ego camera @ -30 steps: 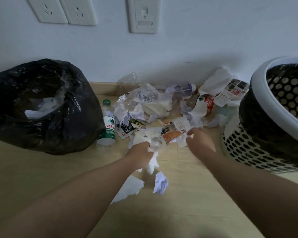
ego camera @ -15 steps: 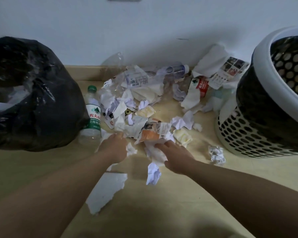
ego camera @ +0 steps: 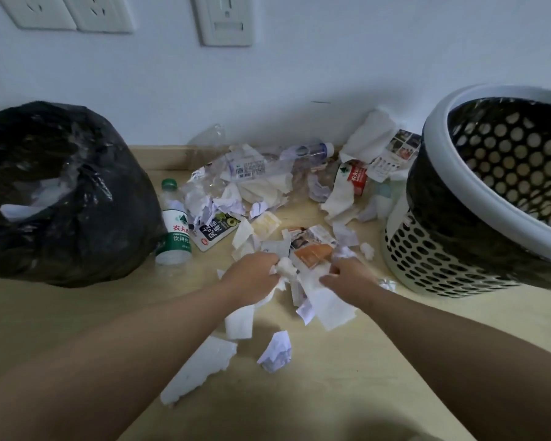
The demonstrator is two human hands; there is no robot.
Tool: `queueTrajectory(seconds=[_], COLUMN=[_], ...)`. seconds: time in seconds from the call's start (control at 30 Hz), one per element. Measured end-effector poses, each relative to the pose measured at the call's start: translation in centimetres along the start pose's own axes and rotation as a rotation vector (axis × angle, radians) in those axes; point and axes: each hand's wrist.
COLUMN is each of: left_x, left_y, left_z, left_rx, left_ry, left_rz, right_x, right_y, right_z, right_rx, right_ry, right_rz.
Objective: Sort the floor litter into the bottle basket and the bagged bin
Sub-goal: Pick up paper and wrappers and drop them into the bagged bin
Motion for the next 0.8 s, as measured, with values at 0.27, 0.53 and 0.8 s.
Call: queueTrajectory(seconds=[0.27,0.53,0.8], left_x=[-1.3,-0.7,0.0], left_y=[2.1,1.1,2.0], left_z=[0.6,0.8,3.1], left_rx=[-0.076,-0.074,-0.328], left_ry=[0.167,0.212,0.362], left_rz=[-0.719,-0.853,-1.007], right_x=[5.6,6.9,4.4], right_y=[2.3,0.8,2.2], right_z=[-0.8,-0.6,4.1], right_rx=[0.111,0.340,-0.190], right_ry=[-0.171,-0.163,-0.054], right_rz=[1.141,1.139,0.360])
Point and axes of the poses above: each hand's wrist, its own z-axis towards the middle knuckle, its own y-axis out of the back of the hand, x = y × z, and after that the axes turned 1 degree about x, right-handed
